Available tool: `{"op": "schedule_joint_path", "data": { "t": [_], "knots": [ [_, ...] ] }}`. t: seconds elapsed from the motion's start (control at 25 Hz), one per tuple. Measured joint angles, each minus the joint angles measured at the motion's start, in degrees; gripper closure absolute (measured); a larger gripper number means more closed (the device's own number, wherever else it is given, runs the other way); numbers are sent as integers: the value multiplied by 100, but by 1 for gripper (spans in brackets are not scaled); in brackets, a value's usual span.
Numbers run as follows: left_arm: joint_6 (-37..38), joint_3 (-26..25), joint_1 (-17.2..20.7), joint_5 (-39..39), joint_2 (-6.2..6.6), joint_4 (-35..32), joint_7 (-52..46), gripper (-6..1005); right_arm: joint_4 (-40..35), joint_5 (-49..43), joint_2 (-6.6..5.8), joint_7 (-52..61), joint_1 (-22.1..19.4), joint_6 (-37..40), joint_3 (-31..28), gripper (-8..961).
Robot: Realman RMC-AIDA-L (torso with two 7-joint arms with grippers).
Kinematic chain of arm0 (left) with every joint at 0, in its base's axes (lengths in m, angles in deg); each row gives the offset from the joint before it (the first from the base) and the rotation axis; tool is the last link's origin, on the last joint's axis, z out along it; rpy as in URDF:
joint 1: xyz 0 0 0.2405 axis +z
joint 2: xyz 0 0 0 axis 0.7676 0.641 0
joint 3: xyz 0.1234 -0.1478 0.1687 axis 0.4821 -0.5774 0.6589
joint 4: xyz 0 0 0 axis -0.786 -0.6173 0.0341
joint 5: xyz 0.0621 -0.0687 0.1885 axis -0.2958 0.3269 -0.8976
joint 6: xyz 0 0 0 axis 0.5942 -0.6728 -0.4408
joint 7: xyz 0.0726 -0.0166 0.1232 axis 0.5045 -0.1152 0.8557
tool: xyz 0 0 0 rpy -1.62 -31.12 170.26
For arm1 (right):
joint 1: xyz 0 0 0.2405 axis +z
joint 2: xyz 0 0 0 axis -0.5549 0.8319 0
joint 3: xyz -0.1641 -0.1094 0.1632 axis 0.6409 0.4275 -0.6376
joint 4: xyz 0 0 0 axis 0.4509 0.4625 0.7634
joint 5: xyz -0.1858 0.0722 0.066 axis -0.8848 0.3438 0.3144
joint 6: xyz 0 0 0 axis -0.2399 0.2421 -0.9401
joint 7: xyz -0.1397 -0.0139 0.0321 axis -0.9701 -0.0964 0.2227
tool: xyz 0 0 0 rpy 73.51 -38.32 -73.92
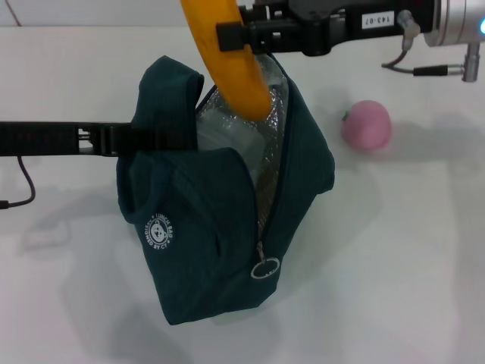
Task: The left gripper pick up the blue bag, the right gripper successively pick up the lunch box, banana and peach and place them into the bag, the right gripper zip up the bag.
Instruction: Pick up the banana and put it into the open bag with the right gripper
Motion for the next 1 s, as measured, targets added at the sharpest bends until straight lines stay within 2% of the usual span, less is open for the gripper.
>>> {"op": "schedule_joint_path", "data": {
  "t": [0.44,1.0],
  "knots": [
    [-14,-7,25,0,-1,6,23,958,216,189,16,-34,-389,251,180,539],
    [-11,-8,61,-1,-10,15,32,958,554,397,25,-219,-585,405,246,539]
  ]
}}
